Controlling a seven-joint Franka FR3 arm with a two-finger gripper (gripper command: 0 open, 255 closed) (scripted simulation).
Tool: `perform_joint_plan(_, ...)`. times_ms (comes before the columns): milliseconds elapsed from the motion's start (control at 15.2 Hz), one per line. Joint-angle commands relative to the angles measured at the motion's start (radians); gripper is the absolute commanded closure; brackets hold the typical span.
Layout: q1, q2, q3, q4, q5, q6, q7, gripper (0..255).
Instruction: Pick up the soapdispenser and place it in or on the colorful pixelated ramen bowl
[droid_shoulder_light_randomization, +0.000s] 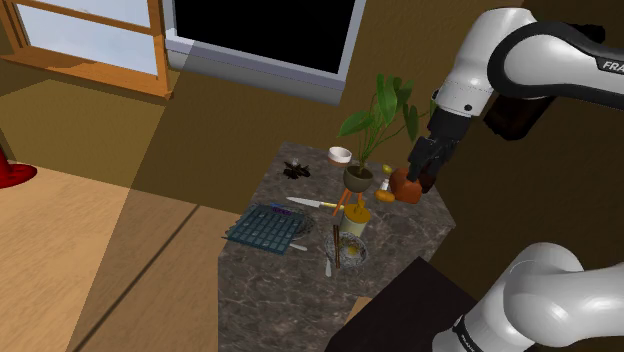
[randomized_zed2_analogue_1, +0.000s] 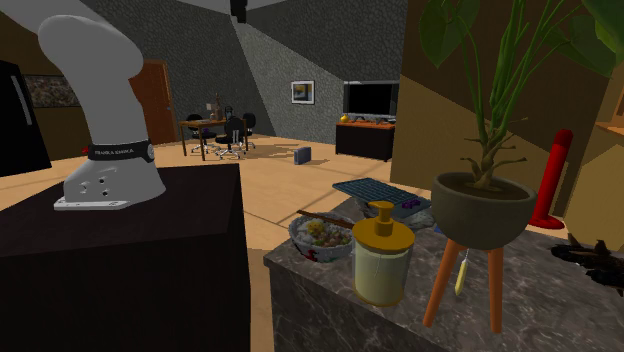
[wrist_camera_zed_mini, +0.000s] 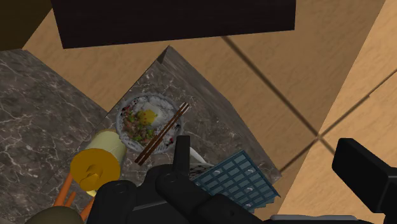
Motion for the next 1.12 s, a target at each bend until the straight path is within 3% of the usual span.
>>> perform_joint_plan(0, 0.000, 0.000, 0.000, 0.000, 0.000, 0.000, 0.000, 0)
perform_joint_plan(528, -0.042, 0.149, -0.093, -0.094, -0.064, 0.243, -0.115, 0)
perform_joint_plan(1056, -0.074, 0.384, -0.186, -0.099, -0.094, 0.486, -0.229, 0)
